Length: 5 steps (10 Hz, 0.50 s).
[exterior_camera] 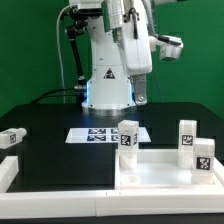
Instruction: Assemble square table
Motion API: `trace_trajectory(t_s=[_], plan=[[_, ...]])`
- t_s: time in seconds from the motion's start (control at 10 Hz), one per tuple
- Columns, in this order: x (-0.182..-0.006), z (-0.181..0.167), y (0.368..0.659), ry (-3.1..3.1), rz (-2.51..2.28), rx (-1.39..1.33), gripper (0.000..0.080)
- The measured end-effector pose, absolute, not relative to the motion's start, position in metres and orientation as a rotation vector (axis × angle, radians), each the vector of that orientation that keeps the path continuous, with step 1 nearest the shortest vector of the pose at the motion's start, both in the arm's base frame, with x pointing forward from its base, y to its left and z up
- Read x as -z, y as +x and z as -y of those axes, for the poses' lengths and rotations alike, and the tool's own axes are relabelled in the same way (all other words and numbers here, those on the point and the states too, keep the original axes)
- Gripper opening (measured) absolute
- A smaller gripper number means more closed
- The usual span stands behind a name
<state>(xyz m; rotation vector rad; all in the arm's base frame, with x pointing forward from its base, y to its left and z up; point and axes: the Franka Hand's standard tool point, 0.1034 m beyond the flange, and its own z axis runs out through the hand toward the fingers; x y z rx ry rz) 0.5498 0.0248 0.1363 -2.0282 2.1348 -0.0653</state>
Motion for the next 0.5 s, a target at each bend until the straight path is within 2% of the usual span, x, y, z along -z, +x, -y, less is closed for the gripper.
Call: trace_trajectory(t_s=[0.3, 0.5], plan=[[-0.136, -0.024, 0.549, -2.26, -1.9, 0.097, 0.0648], [-0.128, -0.001, 0.538, -2.508, -1.599, 0.15, 0.0648]])
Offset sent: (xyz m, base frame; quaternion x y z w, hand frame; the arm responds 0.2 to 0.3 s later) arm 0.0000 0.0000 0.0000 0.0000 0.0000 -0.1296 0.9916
